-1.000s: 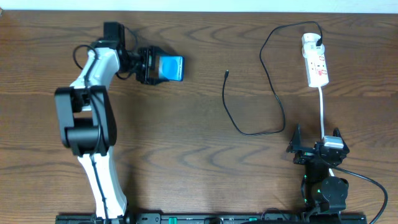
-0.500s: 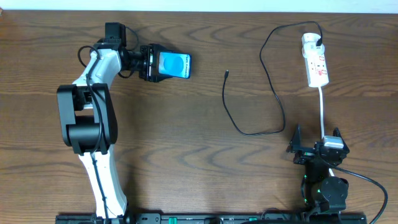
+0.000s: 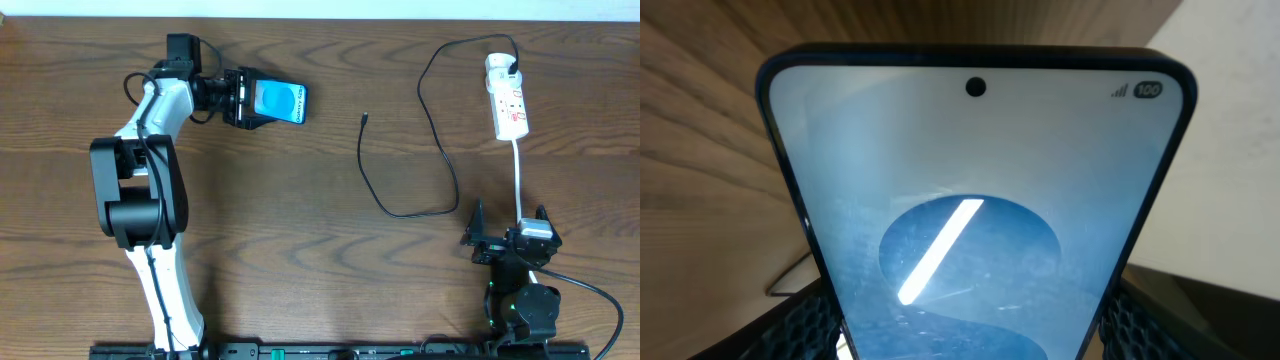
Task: Plug charger to phone and switch on socket
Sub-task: 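Raise the held phone and tilt it toward the table center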
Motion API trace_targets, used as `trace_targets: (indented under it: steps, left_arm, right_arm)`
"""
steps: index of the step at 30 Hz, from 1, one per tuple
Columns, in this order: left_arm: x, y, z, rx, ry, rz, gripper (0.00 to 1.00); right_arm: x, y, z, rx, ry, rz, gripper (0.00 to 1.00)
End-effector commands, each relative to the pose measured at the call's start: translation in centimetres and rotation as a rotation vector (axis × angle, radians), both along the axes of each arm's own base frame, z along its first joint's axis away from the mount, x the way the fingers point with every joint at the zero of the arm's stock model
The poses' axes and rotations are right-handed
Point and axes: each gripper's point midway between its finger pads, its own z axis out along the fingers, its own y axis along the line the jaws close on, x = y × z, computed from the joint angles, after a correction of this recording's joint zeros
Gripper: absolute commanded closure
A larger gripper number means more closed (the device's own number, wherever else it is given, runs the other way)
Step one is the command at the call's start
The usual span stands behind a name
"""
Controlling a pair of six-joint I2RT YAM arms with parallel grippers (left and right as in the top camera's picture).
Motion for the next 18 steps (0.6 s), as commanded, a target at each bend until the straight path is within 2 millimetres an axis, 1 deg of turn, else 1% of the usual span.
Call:
trace_targets:
  steps: [1, 9, 18]
  left_arm:
    - [0.4, 0.6, 4.2, -0.072, -0.093, -0.016, 0.93]
    - [0.4, 2.2, 5.4, -0.145, -0.096, -0.004, 0.93]
    - [0.2, 2.1, 6.1, -0.193, -0.095, -0.018, 0.93]
  right_arm:
    - [0.0, -0.2, -0.1, -0.001, 0.0, -0.01, 0.01]
    - [0.0, -0.2, -0.1, -0.001, 0.0, -0.01, 0.01]
    - [0.0, -0.2, 0.0, -0.001, 0.0, -0.01, 0.01]
